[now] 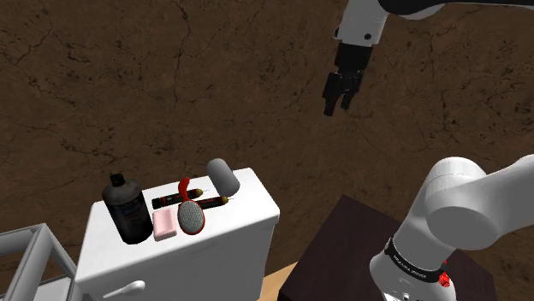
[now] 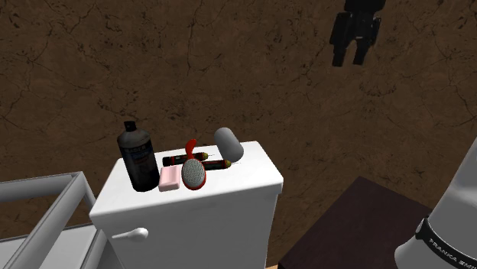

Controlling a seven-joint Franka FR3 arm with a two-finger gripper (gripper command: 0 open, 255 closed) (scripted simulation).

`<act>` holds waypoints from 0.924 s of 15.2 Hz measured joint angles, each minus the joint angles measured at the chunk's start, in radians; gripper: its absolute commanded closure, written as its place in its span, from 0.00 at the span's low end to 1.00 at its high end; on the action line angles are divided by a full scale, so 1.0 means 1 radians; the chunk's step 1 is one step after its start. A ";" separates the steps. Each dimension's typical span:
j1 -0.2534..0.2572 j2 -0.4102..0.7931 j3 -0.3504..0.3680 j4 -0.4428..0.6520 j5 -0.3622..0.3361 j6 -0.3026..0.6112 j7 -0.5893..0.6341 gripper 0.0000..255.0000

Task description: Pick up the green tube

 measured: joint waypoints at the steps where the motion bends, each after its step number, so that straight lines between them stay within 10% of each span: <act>1: 0.000 0.000 0.000 0.000 0.000 0.000 0.000 0.00; 14: 0.139 0.343 0.048 0.003 -0.032 0.346 -0.218 0.00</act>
